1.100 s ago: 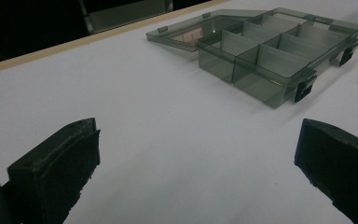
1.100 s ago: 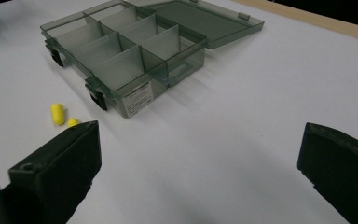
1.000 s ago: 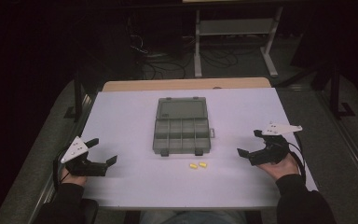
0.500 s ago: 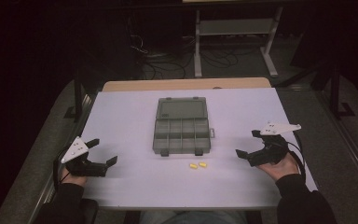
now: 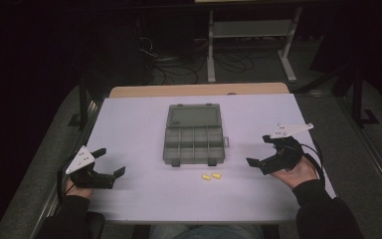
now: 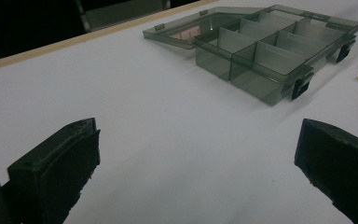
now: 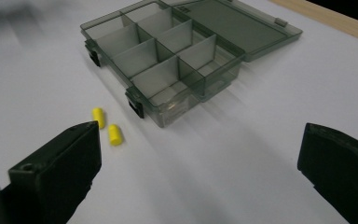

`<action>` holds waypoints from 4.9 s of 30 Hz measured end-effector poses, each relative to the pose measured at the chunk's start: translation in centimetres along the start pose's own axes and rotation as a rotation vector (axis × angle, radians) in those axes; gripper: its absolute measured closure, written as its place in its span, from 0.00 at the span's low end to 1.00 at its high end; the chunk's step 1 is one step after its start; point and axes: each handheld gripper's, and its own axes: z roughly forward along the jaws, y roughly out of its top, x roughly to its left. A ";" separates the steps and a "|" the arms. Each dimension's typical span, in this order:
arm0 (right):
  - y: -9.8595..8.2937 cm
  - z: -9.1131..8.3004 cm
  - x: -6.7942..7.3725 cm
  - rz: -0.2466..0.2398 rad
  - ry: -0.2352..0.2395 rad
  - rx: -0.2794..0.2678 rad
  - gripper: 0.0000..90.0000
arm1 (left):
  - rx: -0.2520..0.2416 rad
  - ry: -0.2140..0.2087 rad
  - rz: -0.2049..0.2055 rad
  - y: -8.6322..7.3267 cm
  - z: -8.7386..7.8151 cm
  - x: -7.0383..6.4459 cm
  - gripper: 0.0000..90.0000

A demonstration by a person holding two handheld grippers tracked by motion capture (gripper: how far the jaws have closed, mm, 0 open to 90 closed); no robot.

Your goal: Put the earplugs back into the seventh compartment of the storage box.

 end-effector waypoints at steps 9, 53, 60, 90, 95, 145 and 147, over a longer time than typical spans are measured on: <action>1.8 1.3 1.5 -0.060 0.041 0.037 0.00 | 0.003 -0.003 0.003 0.0 0.0 0.0 0.00; 2.8 7.0 5.5 -0.174 0.172 0.172 0.00 | 0.009 -0.010 0.011 0.0 0.1 -0.1 0.00; 2.6 7.7 6.2 -0.195 0.191 0.193 0.00 | 0.009 -0.010 0.012 0.0 0.1 -0.1 0.00; 1.4 10.7 6.6 -0.268 0.233 0.344 0.40 | 0.009 -0.010 0.014 0.0 0.1 -0.1 0.00; 1.3 11.2 6.3 -0.266 0.228 0.362 0.50 | 0.009 -0.011 0.014 0.0 0.1 -0.1 0.00; 6.5 8.0 5.0 -0.254 0.210 0.280 0.90 | 0.010 -0.011 0.012 0.0 0.1 -0.1 0.00; 7.0 7.9 5.0 -0.262 0.208 0.282 0.90 | 0.010 -0.011 0.012 0.0 0.1 -0.1 0.00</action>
